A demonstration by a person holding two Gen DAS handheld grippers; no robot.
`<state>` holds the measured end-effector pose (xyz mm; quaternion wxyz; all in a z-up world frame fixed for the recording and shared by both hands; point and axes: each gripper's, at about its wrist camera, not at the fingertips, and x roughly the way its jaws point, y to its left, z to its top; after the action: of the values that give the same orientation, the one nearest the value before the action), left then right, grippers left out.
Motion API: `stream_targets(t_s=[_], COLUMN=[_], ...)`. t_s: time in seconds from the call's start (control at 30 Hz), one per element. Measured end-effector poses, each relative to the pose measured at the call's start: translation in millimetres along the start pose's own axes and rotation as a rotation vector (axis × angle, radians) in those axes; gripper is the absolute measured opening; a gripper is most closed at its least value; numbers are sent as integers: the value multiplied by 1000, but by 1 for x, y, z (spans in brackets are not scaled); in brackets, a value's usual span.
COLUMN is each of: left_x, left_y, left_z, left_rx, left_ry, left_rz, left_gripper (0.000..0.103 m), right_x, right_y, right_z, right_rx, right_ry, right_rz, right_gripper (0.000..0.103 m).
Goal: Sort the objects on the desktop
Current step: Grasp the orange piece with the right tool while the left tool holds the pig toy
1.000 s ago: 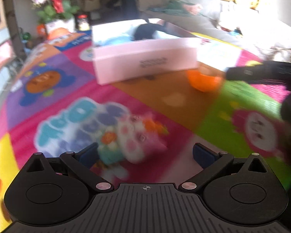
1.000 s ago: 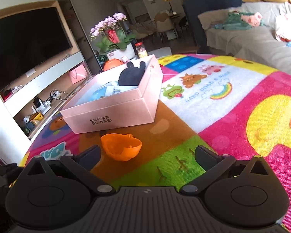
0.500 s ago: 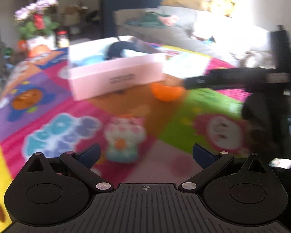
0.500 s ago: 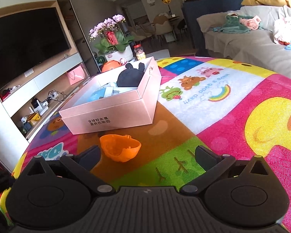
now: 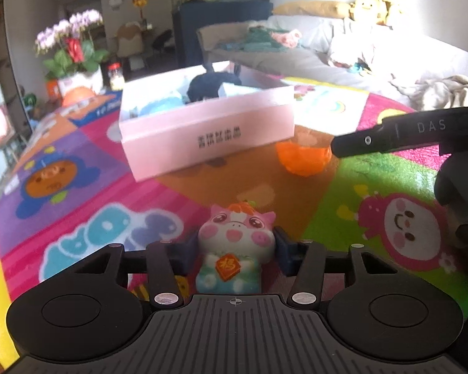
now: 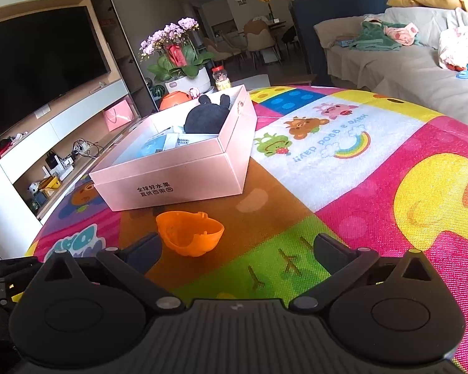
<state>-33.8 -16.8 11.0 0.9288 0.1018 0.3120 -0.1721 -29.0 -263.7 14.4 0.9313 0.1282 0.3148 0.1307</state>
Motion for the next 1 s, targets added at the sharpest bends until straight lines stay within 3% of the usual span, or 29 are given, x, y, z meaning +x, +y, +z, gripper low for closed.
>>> stream_targets(t_s=[0.2, 0.37, 0.5, 0.57, 0.73, 0.77, 0.83, 0.93, 1.0], left_x=[4, 12, 6, 1, -1, 0, 2, 8, 12], left_y=[5, 11, 18, 21, 26, 27, 28, 26, 21], left_z=[5, 3, 0, -2, -7, -7, -4, 1, 3], left_rx=[-32, -60, -81, -100, -131, -138, -153, -154, -135], left_ry=[-36, 0, -5, -2, 4, 4, 2, 2, 11], left_rz=[69, 112, 93, 56, 18, 25, 30, 34, 47], left_gripper=[54, 57, 79, 80, 81, 81, 81, 81, 75], right_x=[1, 7, 18, 24, 44, 48, 51, 42, 33], right_y=[6, 23, 38, 44, 60, 61, 64, 65, 67], right_z=[-2, -2, -1, 2, 9, 10, 12, 14, 12], right_rx=[-38, -135, -210, -213, -258, -261, -272, -264, -284], right_ry=[-5, 27, 71, 93, 111, 123, 129, 142, 146], right_rz=[-8, -52, -62, -41, -34, -37, -65, -41, -29], right_gripper=[103, 103, 103, 102, 87, 73, 56, 57, 57])
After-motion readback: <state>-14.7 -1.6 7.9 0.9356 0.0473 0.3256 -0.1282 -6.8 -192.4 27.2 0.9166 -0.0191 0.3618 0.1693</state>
